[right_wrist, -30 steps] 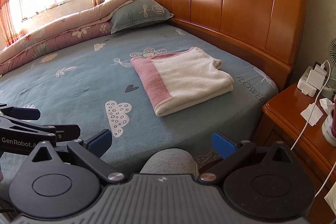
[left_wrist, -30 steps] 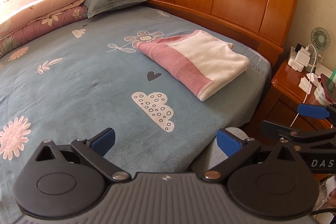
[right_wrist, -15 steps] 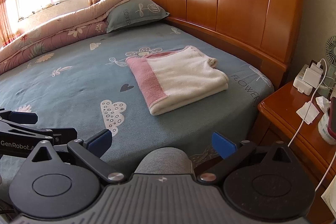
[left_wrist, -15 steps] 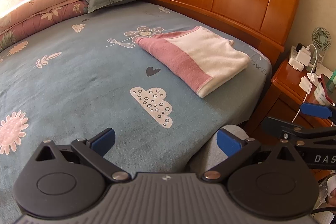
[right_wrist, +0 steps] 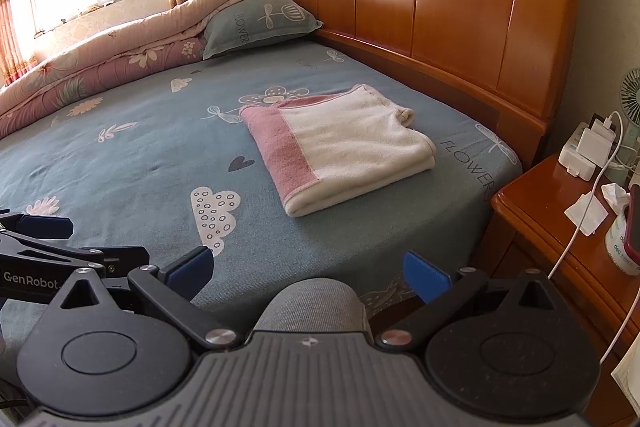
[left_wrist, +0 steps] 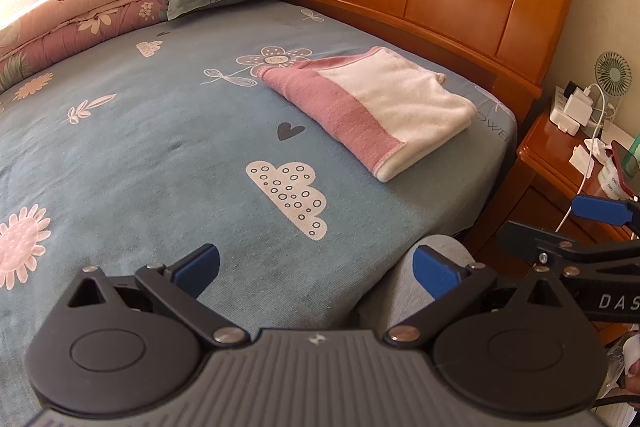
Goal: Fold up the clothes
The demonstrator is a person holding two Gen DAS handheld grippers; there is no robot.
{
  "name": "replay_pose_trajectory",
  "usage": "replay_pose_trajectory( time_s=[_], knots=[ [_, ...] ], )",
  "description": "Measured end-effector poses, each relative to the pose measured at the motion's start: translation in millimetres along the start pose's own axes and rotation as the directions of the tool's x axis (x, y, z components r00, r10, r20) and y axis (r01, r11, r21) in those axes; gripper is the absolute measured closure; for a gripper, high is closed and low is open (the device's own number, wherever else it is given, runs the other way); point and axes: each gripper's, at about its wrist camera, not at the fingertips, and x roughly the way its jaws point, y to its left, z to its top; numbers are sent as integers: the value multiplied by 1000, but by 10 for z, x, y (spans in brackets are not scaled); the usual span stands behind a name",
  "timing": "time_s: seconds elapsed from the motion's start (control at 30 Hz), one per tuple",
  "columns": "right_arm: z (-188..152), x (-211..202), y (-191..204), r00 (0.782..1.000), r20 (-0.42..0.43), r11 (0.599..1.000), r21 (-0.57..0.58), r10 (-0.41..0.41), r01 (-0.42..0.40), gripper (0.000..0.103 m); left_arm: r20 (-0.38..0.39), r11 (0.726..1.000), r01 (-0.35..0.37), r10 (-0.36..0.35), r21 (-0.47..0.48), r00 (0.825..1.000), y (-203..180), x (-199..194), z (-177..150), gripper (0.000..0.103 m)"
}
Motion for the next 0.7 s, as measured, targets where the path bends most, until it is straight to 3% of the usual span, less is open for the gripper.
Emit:
replay_pose_trajectory(
  time_s=[0.7],
  knots=[
    [-13,3,-10,1000,3,1000,6,-8,8,0,7,1000,10,-10,11,1000,-34,-7,-32,1]
  ],
)
